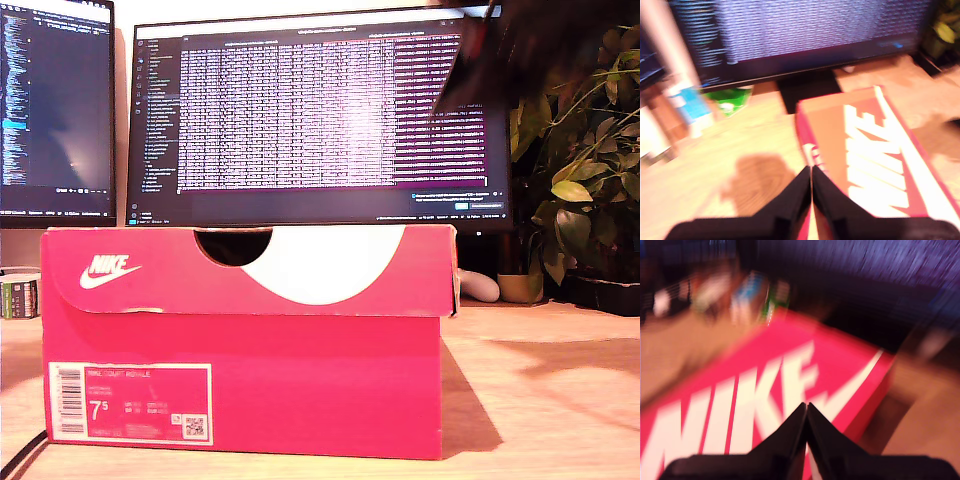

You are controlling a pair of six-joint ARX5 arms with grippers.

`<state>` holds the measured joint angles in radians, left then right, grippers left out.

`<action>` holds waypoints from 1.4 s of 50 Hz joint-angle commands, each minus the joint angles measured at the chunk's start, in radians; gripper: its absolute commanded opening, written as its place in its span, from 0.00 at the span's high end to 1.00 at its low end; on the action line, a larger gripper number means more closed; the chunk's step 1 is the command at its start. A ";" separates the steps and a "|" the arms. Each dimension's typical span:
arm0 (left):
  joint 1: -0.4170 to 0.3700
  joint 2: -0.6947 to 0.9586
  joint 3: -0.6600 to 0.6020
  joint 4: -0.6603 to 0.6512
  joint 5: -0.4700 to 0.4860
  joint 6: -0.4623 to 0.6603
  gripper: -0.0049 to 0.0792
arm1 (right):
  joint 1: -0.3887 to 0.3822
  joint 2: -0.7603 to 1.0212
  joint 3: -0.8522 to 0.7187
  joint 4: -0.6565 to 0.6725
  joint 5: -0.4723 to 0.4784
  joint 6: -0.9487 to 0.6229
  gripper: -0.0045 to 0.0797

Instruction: Close the red shoebox by pushing the lid with your left arm and holding the box in place with your right arm

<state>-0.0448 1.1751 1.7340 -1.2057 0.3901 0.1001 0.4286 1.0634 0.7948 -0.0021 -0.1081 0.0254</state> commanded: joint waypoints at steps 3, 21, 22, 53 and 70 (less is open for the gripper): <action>0.012 -0.032 -0.119 0.053 0.003 -0.013 0.96 | -0.019 -0.056 -0.002 -0.016 0.076 0.001 0.96; 0.013 -0.170 -0.425 0.261 0.006 -0.026 0.96 | -0.135 -0.216 -0.002 -0.117 0.182 -0.060 0.96; 0.013 -0.175 -0.435 0.267 0.006 -0.024 0.96 | -0.146 -0.225 -0.002 -0.120 0.182 -0.060 0.96; 0.009 -0.294 -0.705 0.554 0.021 -0.059 0.96 | -0.338 -0.472 -0.032 -0.230 0.196 -0.086 0.96; 0.009 -0.396 -0.881 0.683 0.039 -0.049 0.96 | -0.354 -0.555 -0.123 -0.231 0.192 -0.056 0.96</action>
<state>-0.0357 0.7887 0.8917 -0.5411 0.4168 0.0360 0.0788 0.5133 0.7128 -0.2398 0.0868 -0.0433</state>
